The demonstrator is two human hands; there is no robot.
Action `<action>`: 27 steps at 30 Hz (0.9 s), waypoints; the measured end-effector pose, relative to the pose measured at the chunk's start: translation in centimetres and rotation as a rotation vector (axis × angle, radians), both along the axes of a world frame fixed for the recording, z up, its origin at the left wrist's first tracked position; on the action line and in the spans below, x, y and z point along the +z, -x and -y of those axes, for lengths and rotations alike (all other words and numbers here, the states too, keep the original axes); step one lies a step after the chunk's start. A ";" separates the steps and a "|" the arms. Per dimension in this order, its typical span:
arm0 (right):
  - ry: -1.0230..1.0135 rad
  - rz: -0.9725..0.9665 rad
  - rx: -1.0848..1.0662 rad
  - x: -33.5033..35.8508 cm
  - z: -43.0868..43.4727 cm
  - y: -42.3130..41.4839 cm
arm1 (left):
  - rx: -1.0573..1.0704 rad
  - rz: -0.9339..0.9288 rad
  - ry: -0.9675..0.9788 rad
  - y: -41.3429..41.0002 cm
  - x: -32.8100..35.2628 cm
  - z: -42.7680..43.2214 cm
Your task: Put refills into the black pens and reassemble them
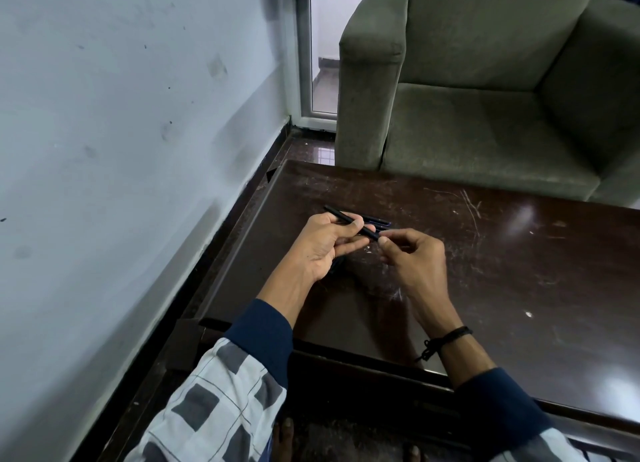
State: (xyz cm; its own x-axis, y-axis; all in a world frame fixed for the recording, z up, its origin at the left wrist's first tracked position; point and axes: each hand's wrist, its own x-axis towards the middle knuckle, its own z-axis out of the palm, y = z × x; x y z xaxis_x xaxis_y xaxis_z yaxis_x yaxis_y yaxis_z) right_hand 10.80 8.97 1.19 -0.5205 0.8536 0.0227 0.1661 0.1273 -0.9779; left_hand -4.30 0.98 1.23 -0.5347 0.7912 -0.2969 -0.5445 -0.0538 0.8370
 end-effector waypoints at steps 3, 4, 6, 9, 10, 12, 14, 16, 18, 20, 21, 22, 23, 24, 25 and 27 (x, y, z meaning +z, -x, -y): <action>0.003 -0.032 0.027 0.2 -0.1 0.0 | 0.004 -0.005 0.006 0.1 0.0 0.0; 0.005 -0.039 0.026 0.2 -0.1 0.0 | 0.006 -0.004 0.007 0.1 0.0 0.0; 0.008 -0.037 0.009 0.1 -0.1 0.0 | 0.006 0.003 0.003 0.2 0.1 0.1; -0.007 -0.017 -0.007 0.1 -0.1 0.0 | 0.002 0.002 0.004 0.1 0.1 0.0; -0.018 -0.016 -0.002 0.2 -0.1 0.0 | 0.002 0.000 0.003 0.0 0.0 0.0; -0.046 -0.016 0.023 0.3 -0.1 0.0 | 0.006 -0.002 -0.002 0.0 0.1 0.0; -0.056 -0.009 0.033 0.2 -0.1 0.0 | 0.007 -0.006 -0.006 0.2 0.0 0.0; -0.034 -0.009 0.004 0.2 -0.1 0.0 | 0.005 -0.004 -0.009 0.2 0.0 0.0; -0.016 -0.005 -0.014 0.2 -0.1 0.0 | 0.004 -0.003 -0.006 0.2 0.0 0.0; -0.029 -0.015 -0.009 0.2 -0.1 -0.1 | 0.002 -0.008 -0.005 0.1 -0.1 -0.1; -0.043 -0.020 0.002 0.2 -0.1 -0.1 | 0.002 -0.009 -0.006 0.1 -0.1 -0.1; -0.055 -0.019 0.013 0.3 -0.1 -0.1 | 0.003 -0.009 -0.008 0.1 -0.1 -0.1; -0.060 -0.014 0.023 0.3 -0.1 -0.1 | 0.004 -0.010 -0.010 0.1 -0.1 -0.1; -0.057 -0.006 0.025 0.2 -0.2 -0.1 | 0.003 -0.012 -0.011 0.2 0.0 0.0; -0.046 0.000 0.020 0.2 -0.2 -0.1 | 0.002 -0.014 -0.013 0.2 0.0 0.0; -0.017 0.008 -0.005 0.1 -0.3 -0.1 | -0.002 -0.010 -0.014 0.2 0.0 0.0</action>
